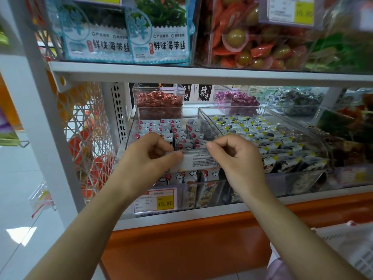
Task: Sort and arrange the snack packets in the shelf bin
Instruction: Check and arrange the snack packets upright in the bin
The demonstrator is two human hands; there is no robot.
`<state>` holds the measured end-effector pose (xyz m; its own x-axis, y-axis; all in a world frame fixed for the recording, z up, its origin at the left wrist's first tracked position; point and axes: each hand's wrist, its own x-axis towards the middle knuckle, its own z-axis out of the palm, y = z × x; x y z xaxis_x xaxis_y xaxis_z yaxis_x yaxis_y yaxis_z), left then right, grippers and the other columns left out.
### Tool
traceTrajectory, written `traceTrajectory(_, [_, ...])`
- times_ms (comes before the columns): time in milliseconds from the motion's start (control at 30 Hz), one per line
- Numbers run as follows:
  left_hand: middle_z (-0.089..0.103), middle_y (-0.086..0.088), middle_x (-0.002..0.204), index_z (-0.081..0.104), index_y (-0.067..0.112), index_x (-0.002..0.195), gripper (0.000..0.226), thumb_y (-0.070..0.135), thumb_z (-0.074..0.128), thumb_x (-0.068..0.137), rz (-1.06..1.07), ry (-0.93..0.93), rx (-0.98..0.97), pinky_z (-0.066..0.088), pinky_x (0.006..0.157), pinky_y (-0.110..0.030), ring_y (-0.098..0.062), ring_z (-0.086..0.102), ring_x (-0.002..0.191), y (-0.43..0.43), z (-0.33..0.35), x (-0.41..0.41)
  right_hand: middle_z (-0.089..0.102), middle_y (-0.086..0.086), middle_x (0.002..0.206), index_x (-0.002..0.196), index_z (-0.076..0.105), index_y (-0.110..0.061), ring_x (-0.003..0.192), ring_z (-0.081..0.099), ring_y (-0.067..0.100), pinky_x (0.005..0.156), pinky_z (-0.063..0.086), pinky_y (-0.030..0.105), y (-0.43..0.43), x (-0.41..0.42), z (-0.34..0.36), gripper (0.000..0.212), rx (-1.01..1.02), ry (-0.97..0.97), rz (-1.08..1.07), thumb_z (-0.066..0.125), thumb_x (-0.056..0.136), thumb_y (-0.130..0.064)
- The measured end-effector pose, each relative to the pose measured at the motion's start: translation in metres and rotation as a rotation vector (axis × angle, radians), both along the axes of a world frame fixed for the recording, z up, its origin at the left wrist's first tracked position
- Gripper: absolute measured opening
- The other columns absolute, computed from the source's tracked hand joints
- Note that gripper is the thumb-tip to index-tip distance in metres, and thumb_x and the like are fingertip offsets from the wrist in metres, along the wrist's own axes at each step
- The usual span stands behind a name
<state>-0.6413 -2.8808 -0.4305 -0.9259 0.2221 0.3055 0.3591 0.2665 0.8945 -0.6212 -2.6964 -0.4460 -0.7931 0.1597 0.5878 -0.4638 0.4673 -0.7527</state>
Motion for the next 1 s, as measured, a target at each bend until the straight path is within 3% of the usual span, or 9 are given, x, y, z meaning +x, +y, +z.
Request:
traceTrajectory(67, [0.067,-0.016,0.080,0.062,0.008,0.079,0.021,0.026,0.072,0.075,-0.008,-0.040,-0.002,0.055,0.065,-0.044,-0.032,0.063,0.071,-0.002,0.002,-0.002,0.059,-0.004,0.066,0.075,0.066,-0.008,0.061,0.053,0.000,0.060,0.041,0.010,0.000,0.001,0.000,0.012,-0.003,-0.004,0.031,0.063,0.086,-0.011])
traceTrajectory(267, [0.057,0.002,0.049,0.059,0.005,0.063,0.026,0.023,0.067,0.081,0.002,-0.060,0.012,0.044,0.045,-0.012,-0.004,0.052,0.043,-0.007,0.003,-0.006,0.057,-0.010,0.063,0.073,0.065,-0.012,0.059,0.054,-0.002,0.057,0.039,0.010,-0.003,0.001,0.000,0.014,0.014,-0.015,0.069,0.063,0.086,-0.012])
traceTrajectory(400, [0.057,0.004,0.046,0.063,0.002,0.065,0.029,0.026,0.065,0.081,0.002,-0.018,-0.019,0.045,0.046,-0.010,-0.005,0.055,0.041,-0.010,0.002,-0.006,0.061,-0.004,0.066,0.075,0.067,-0.008,0.061,0.055,0.001,0.057,0.042,0.011,-0.002,0.000,-0.001,0.013,-0.009,-0.036,0.064,0.063,0.087,-0.013])
traceTrajectory(467, [0.056,0.006,0.045,0.064,0.001,0.069,0.030,0.030,0.065,0.079,0.013,-0.017,-0.023,0.052,0.049,-0.018,-0.010,0.059,0.044,-0.010,0.001,-0.007,0.063,0.001,0.068,0.077,0.067,-0.005,0.061,0.056,0.004,0.057,0.043,0.013,-0.002,0.000,-0.002,0.015,-0.014,-0.047,0.053,0.063,0.087,-0.015])
traceTrajectory(533, [0.060,0.006,0.049,0.065,0.004,0.072,0.033,0.037,0.062,0.075,0.006,-0.017,-0.025,0.057,0.055,-0.026,-0.010,0.062,0.048,-0.010,0.002,-0.007,0.062,0.006,0.068,0.077,0.067,-0.002,0.061,0.056,0.006,0.055,0.042,0.013,-0.002,-0.001,-0.004,0.018,-0.019,-0.052,0.034,0.062,0.087,-0.016])
traceTrajectory(600, [0.068,0.004,0.064,0.067,0.013,0.078,0.035,0.045,0.059,0.066,-0.029,-0.027,-0.012,0.056,0.056,-0.021,-0.011,0.067,0.058,-0.009,0.003,-0.005,0.061,0.009,0.067,0.076,0.066,-0.001,0.059,0.055,0.008,0.055,0.044,0.015,-0.002,-0.003,-0.004,0.020,-0.027,-0.056,0.009,0.061,0.088,-0.017])
traceTrajectory(667, [0.070,0.005,0.080,0.065,0.025,0.087,0.034,0.048,0.064,0.062,-0.068,-0.039,-0.051,0.054,0.060,-0.016,-0.008,0.068,0.071,-0.009,0.002,-0.003,0.062,0.011,0.069,0.076,0.066,-0.002,0.064,0.060,0.016,0.058,0.051,0.029,0.000,-0.005,-0.005,0.020,-0.054,-0.076,-0.006,0.061,0.088,-0.018])
traceTrajectory(833, [0.067,0.006,0.092,0.060,0.034,0.093,0.020,0.026,0.070,0.077,-0.046,0.007,-0.147,0.056,0.064,-0.020,-0.003,0.064,0.077,-0.009,-0.001,-0.002,0.065,0.023,0.074,0.072,0.068,-0.004,0.071,0.064,0.037,0.061,0.057,0.044,0.008,-0.009,-0.002,0.022,-0.085,-0.160,0.066,0.061,0.089,-0.018])
traceTrajectory(1000, [0.068,0.008,0.090,0.062,0.034,0.093,0.020,0.022,0.069,0.079,-0.054,0.039,-0.136,0.053,0.066,-0.012,0.000,0.064,0.079,-0.007,-0.001,-0.003,0.071,-0.001,0.066,0.066,0.069,-0.016,0.064,0.070,0.018,0.049,0.056,0.027,0.015,-0.009,0.003,0.022,-0.203,-0.269,0.185,0.061,0.087,-0.013])
